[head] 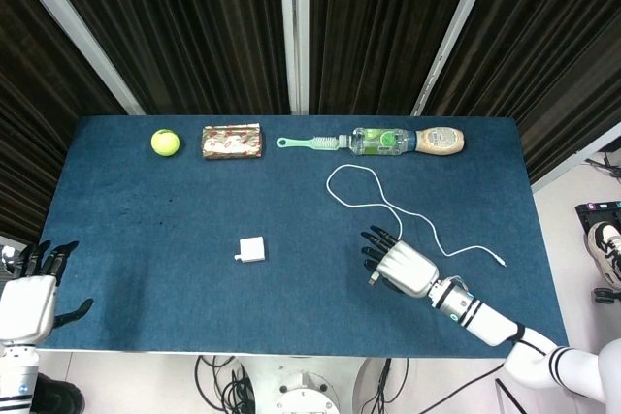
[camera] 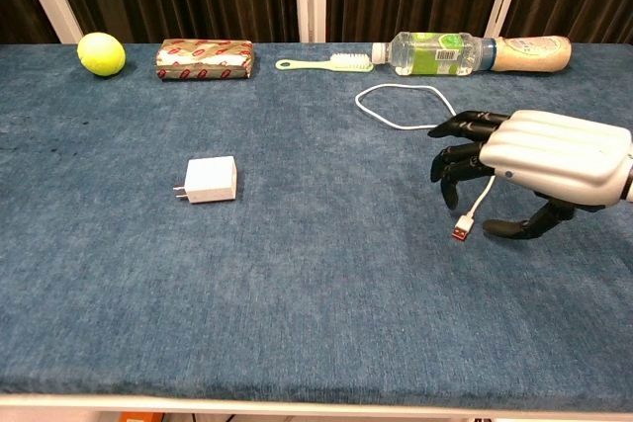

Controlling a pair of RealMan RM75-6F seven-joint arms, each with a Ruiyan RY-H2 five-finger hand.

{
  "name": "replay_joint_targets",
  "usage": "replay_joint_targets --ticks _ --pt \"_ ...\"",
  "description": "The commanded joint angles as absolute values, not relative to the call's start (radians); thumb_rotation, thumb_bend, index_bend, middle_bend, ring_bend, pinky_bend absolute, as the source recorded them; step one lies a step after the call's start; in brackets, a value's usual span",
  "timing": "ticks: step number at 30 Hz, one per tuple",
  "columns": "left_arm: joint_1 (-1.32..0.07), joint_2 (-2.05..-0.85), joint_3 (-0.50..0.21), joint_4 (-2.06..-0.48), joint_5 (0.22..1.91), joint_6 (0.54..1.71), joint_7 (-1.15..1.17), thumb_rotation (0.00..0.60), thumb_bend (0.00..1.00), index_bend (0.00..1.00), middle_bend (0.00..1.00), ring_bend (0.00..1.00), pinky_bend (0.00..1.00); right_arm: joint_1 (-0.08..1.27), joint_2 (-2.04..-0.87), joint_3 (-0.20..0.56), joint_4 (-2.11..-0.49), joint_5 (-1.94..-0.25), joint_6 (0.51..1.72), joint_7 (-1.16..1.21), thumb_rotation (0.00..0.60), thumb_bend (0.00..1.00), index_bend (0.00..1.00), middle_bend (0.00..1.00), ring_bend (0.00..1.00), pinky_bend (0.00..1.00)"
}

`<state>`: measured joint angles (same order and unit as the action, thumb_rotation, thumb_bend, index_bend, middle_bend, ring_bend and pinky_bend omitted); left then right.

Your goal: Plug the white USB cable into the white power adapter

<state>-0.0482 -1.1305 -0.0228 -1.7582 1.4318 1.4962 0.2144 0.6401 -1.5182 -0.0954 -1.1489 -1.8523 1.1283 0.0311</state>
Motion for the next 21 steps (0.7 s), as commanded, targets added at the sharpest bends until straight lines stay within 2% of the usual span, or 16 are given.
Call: replay_joint_targets --ticks 1,21 --pt "-0.048 -1.128 -0.022 -1.763 1.429 1.494 0.218 0.600 0.15 0.12 0.15 0.04 0.00 0.651 -1.528 -0.104 -1.131 -1.860 1.126 0.039 0.600 0.28 0.44 0.25 0.02 0.00" --pt "-0.049 -1.123 -0.024 -1.775 1.419 1.482 0.224 0.600 0.15 0.12 0.14 0.04 0.00 0.664 -1.557 -0.123 -1.081 -1.844 1.136 0.061 0.600 0.30 0.49 0.26 0.03 0.00"
